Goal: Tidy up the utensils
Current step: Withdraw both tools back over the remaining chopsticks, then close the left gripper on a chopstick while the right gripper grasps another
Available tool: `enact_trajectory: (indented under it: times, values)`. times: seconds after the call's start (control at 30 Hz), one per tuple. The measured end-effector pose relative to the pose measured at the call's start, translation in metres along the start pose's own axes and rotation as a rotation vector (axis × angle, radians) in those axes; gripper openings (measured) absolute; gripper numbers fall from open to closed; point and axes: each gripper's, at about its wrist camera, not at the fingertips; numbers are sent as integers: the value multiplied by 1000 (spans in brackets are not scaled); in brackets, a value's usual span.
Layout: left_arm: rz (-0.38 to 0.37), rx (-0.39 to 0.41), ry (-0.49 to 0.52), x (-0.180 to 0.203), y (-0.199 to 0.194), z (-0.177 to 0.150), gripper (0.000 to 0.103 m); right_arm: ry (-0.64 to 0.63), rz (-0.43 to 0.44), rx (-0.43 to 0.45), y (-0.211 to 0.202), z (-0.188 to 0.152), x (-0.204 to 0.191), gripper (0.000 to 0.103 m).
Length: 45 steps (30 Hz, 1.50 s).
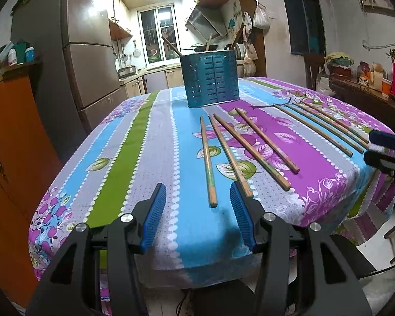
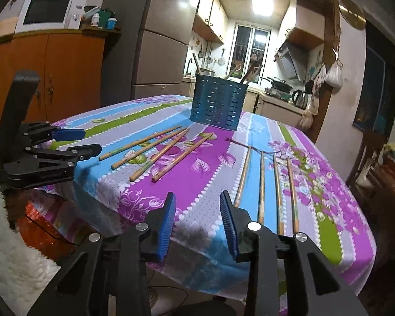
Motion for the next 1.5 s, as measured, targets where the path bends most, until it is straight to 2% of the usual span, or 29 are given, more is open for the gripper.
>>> enact_trajectory:
  times: [0.23, 0.43, 0.57, 0.67, 1.0, 1.17, 1.37, 1.5]
  values:
    - [-14, -20, 14, 1, 5, -6, 49, 41, -61, -67, 14, -10, 11, 30]
    - [-19, -27, 14, 3, 9, -8, 45, 57, -77, -78, 21, -13, 13, 29]
    - [-29, -26, 9, 2, 13, -9, 39, 77, -94, -100, 34, -15, 14, 20]
    - [-31, -17, 9, 2, 15, -10, 38, 98, -113, -127, 44, -19, 16, 17]
    - [-33, 12, -12, 0, 17, -11, 37, 142, -147, -97, 54, -22, 15, 17]
    - [-40, 33, -3, 6, 17, -14, 23, 144, -167, -84, 57, -22, 13, 17]
    - [-39, 58, 21, 12, 16, -17, 13, 158, -178, -78, 56, -23, 11, 16]
    - [-50, 73, 23, 14, 17, -19, 8, 158, -185, -69, 55, -24, 6, 9]
Point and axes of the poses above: each gripper's, at about its wrist camera, not at the fingertips, and y roughly the way its jaws point, x to its right, z to its top, and after that the axes turned 14 degrees about -z, right-handed
